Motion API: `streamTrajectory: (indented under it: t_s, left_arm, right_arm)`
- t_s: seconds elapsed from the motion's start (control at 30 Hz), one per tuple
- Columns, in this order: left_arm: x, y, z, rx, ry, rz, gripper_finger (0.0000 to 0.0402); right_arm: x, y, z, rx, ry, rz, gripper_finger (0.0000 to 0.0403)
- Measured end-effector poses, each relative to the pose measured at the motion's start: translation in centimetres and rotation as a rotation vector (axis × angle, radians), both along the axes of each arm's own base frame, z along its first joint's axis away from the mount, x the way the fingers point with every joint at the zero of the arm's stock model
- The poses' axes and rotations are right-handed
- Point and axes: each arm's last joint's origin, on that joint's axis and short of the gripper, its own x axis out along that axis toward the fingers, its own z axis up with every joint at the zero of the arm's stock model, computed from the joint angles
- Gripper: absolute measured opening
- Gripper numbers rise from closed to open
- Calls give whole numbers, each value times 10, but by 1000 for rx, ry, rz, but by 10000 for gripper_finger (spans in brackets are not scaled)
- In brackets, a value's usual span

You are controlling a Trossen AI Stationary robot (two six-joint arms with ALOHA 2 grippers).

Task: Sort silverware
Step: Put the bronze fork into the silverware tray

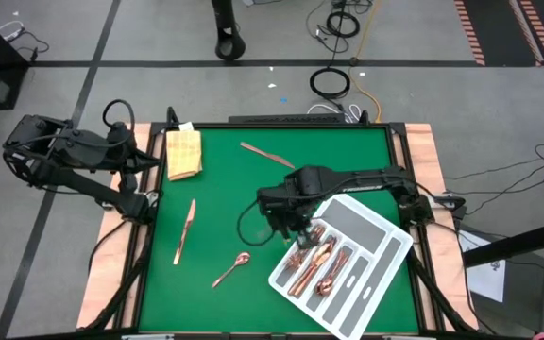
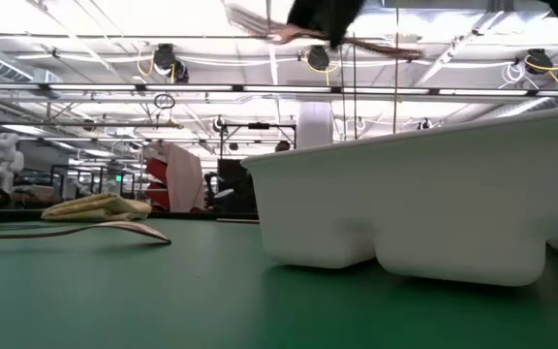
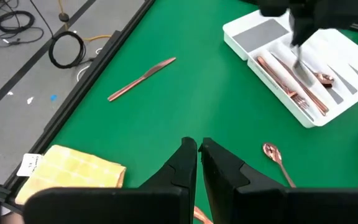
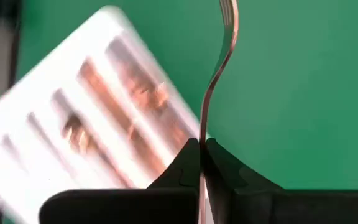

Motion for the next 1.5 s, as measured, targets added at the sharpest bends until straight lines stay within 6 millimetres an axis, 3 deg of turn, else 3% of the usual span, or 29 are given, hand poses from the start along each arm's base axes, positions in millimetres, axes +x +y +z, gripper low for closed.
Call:
streamTrajectory:
  t_s: [0.1,0.5,0.83,1.2,1.5]
  left_arm:
    - [0,0,0,0,1,0,31]
    - [1,0,0,-32,-10,38,31]
    - [1,1,0,-17,-15,54,31]
    - [1,1,0,-18,-15,55,31]
    - [1,1,0,-18,-15,55,31]
  right_arm:
    - [1,4,-8,31,8,127,0]
    - [15,20,-85,62,196,471,0]
    - [17,33,-117,140,254,636,0]
    - [25,34,-153,167,328,677,0]
    - [28,34,-166,168,380,580,8]
